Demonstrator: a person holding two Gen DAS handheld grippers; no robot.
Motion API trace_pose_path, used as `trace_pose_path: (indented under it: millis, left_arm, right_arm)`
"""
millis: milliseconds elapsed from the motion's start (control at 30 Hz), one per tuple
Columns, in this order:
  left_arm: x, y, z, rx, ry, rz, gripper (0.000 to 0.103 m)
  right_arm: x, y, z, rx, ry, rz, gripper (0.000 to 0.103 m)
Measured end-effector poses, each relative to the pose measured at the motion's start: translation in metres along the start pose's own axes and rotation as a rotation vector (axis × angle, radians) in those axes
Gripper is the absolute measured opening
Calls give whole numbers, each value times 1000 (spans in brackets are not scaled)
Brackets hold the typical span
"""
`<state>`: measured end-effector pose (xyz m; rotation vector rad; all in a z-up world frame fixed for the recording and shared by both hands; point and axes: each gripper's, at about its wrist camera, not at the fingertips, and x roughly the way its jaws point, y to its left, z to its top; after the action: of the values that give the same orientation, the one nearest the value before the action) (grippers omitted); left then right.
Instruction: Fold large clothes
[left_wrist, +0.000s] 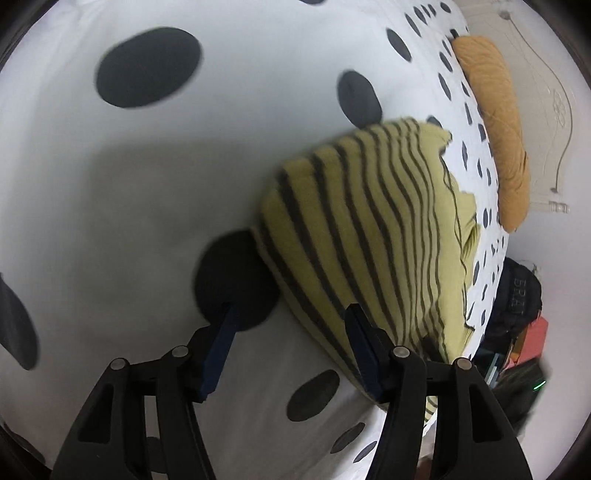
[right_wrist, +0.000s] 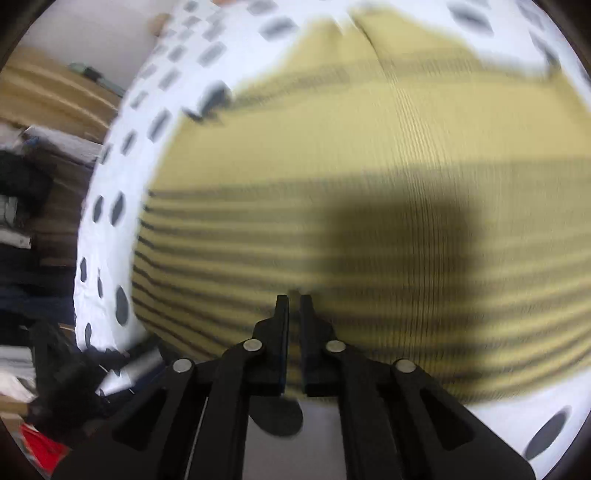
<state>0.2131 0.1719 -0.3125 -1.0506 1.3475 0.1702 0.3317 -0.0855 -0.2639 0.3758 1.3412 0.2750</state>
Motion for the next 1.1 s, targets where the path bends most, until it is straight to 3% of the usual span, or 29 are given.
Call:
trace_pose_path:
  millis: [100,233,267,300,433,500,633,700,800,867,900,1100]
  left_arm:
    - [13,-9,-2,7,6,21,64]
    - [23,-13,6,32,3,63,67]
    - [23,-14,8,33,0,64,68]
    - [23,-15,10,37,-4,69,68]
    - [19,-33,15,110,-46,128,68]
    - [18,-42,12,151,-67,184,68]
    - [21,-57,7,208,-94,237,68]
    - [24,-63,6,234,-99,262,70]
    - [27,-68,4,264,-103,289,72]
    - [28,-68,2,269,-102,292,73]
    - [28,-68,2,272,-104,294,74]
    - [33,-62,0,265,-88,288,78]
  right_arm:
    - [0,14,34,-60,-21,-47,6]
    - [40,-8,75,-8,66,-89,6]
    - [46,-16,79,2,75,-99,0]
    - [47,-23,84,17,63,-94,0]
    - [6,-30,93,66,-136,-124,4]
    - [-12,-32,84,86,-152,-44,4]
    - [-36,-34,45,72,-137,0,4]
    - [-40,-55,30,87,-101,-10,4]
    - [-13,-96,12,157,1,-98,0]
    - [-17,-129,5,235,-18,-8,0]
    - [-24,-139,4,274,-34,-5,0]
    - [-83,-166,-8,269,-131,-95,3]
